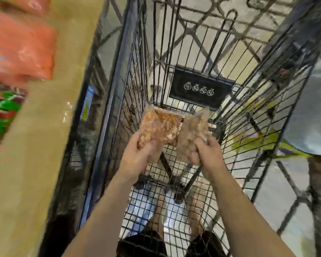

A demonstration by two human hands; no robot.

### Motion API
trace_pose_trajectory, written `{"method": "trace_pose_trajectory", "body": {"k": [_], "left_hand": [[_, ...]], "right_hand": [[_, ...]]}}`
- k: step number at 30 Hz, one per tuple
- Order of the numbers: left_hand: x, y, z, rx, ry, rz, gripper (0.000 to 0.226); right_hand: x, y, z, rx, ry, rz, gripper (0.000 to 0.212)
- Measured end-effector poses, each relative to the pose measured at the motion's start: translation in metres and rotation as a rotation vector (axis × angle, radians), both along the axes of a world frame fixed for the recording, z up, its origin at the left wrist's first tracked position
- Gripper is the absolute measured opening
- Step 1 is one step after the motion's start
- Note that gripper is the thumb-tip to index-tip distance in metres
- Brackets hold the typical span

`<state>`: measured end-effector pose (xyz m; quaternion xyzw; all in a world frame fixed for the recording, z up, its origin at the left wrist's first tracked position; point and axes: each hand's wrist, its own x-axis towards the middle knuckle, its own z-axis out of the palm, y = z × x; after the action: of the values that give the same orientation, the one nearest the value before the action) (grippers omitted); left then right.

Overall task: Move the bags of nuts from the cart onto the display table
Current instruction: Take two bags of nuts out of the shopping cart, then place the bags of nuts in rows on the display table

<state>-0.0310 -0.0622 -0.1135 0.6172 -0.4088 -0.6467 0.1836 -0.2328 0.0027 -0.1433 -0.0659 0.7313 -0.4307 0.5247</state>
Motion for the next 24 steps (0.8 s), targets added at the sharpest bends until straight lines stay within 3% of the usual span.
{"method": "trace_pose_trajectory", "body": {"k": [2, 5, 9, 13, 17, 24], "left_hand": [[0.011, 0.01, 0.025, -0.02, 0.06, 0.045, 0.045], [0.024, 0.028, 0.064, -0.031, 0.168, 0.088, 0.063], [0.037, 0.06, 0.114, -0.082, 0.282, 0.216, 0.047], [0.047, 0.099, 0.155, -0.119, 0.341, 0.314, 0.06], [0.063, 0.145, 0.19, -0.219, 0.405, 0.439, 0.054], [0.105, 0.225, 0.238, -0.337, 0.462, 0.66, 0.068]], "right_hand": [[0.002, 0.007, 0.025, -0.048, -0.089, 0.018, 0.02], [0.005, 0.016, 0.068, -0.144, -0.25, 0.037, 0.026], [0.012, 0.03, 0.126, -0.246, -0.338, 0.13, 0.033], [0.022, 0.048, 0.177, -0.296, -0.362, 0.37, 0.046], [0.042, 0.061, 0.213, -0.359, -0.306, 0.493, 0.063], [0.091, 0.087, 0.267, -0.436, -0.411, 0.728, 0.05]]}}
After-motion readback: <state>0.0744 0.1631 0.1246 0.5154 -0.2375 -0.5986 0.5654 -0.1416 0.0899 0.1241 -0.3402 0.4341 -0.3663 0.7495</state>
